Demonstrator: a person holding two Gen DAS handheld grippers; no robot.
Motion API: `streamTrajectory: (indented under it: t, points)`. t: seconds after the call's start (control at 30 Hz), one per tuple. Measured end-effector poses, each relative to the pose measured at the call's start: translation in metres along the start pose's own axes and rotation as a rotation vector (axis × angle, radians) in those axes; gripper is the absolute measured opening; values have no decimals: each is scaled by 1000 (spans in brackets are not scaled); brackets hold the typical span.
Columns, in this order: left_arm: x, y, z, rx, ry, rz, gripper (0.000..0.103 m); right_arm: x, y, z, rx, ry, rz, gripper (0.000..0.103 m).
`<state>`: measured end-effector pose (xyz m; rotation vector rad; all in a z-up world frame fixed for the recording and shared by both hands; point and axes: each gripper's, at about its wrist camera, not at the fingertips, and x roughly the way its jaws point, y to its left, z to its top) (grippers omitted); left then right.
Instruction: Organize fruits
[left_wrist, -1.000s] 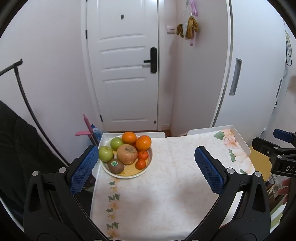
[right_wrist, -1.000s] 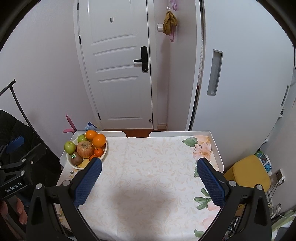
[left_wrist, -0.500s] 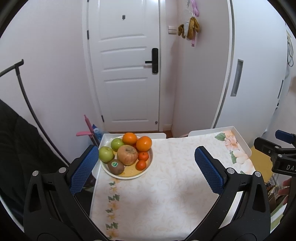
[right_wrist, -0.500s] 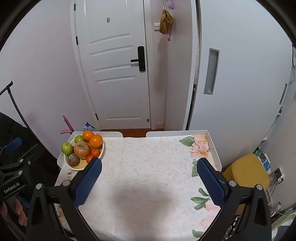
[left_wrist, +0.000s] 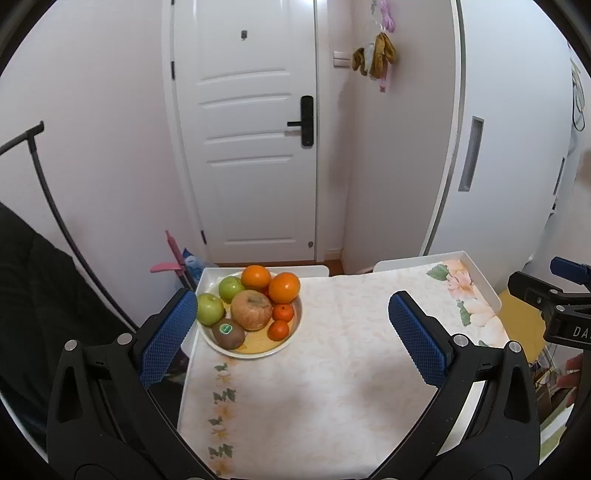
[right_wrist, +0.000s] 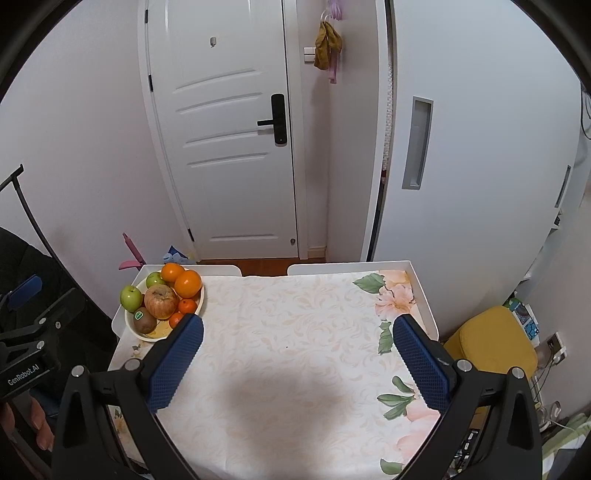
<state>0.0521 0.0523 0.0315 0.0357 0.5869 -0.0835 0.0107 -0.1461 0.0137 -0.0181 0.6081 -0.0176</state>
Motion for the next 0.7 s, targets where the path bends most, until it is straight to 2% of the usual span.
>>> streamTrajectory:
  t: [0.7]
  points:
    - [1,-2,4,-15,-6,24,103,0,3,-1,1,-4,-6,102]
